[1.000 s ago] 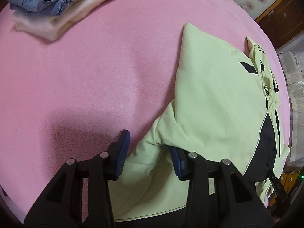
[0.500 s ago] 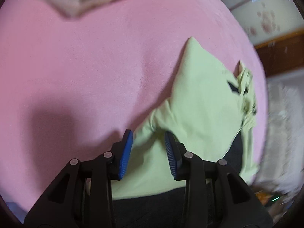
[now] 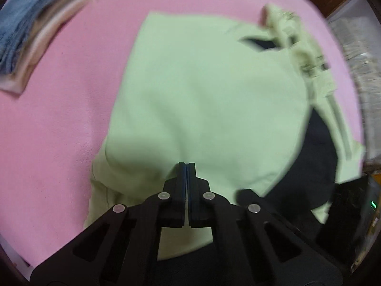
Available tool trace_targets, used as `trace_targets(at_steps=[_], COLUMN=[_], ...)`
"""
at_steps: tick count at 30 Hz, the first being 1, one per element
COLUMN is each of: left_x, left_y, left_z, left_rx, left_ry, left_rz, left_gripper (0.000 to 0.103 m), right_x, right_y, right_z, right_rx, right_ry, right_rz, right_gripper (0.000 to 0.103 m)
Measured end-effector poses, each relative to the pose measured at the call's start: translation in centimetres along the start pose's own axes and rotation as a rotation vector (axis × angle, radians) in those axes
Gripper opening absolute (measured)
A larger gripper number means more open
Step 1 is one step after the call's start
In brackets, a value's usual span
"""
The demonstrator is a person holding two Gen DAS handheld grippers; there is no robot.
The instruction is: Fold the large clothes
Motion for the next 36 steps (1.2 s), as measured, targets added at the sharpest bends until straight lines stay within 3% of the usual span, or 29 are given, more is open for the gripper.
trace_targets(at_steps=[3, 8, 10, 12, 16, 18, 19, 21, 24, 26, 29, 32, 36], left_x=[0.0, 0.3, 0.7, 0.8, 1.1, 0.9, 0.7, -0.2, -3.0, -4.9, -7.6, -9.0, -11.0], left_y=[0.7, 0.4, 0.1, 0.0, -1.0, -2.0, -2.4, -2.6, -1.8, -1.0, -0.5, -0.7, -2.1], left_z=[-1.7, -4.2, -5.2, -5.6, -4.3, -3.0, -2.5, -1.8, -2.2, -2.8, -4.6, -5.6, -7.8], left_rx=[-0.01, -0.049, -0.039, -0.045, -0.121, -0.069, -0.04, 0.004, 0.025, 0.036, 0.047, 0.026, -0.137], left_ry=[-0.011, 0.016, 0.005, -0.012, -0.043, 0.016, 0.033, 0.047, 0.036, 0.002, -0.021, -0.002, -0.014], left_rz=[-0.02, 0.002, 0.0, 0.002, 0.031, 0.044, 0.047, 0.054, 0.07, 0.091, 0.132, 0.158, 0.241], left_gripper=[0.0, 0.0, 0.0, 0.0, 0.0, 0.0, 0.0, 0.0, 0.0, 0.0, 0.0, 0.0, 0.0], right_x=[-0.6, -1.7, -1.5, -1.3, -1.6, -1.9, -2.3, -3.7, -5.5, -7.3, -9.5, -12.1, -14.8], right_y=[-0.4, -8.9, -13.1, -16.1, -16.6, -15.7, -14.4, -9.8, -2.4, 2.9, 6.0, 5.7, 0.8], right_z=[0.9, 7.7, 10.4, 12.0, 9.4, 6.9, 5.7, 3.6, 0.0, -2.4, -3.4, -2.4, 1.2], right_rx=[0.085, 0.249, 0.414, 0.426, 0.561, 0.439, 0.32, 0.092, -0.041, -0.051, 0.009, -0.033, 0.048], right_ry=[-0.053, 0.0, 0.046, 0.087, 0.072, 0.003, -0.017, -0.037, -0.045, -0.073, -0.101, -0.093, -0.131], right_rz=[0.023, 0.226, 0.33, 0.369, 0.413, 0.436, 0.412, 0.269, 0.107, -0.01, -0.033, -0.027, 0.072], right_gripper=[0.0, 0.0, 0.0, 0.0, 0.0, 0.0, 0.0, 0.0, 0.0, 0.0, 0.0, 0.0, 0.0])
Point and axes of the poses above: each gripper's, at about its wrist camera, not at the fingertips, and y roughly the way its jaws point, z to its right, x to its underside, the point moved 1 cm from there along y, roughly the way its jaws point, and after that the axes turned 11 degrees about -z, right-handed, at the moved point
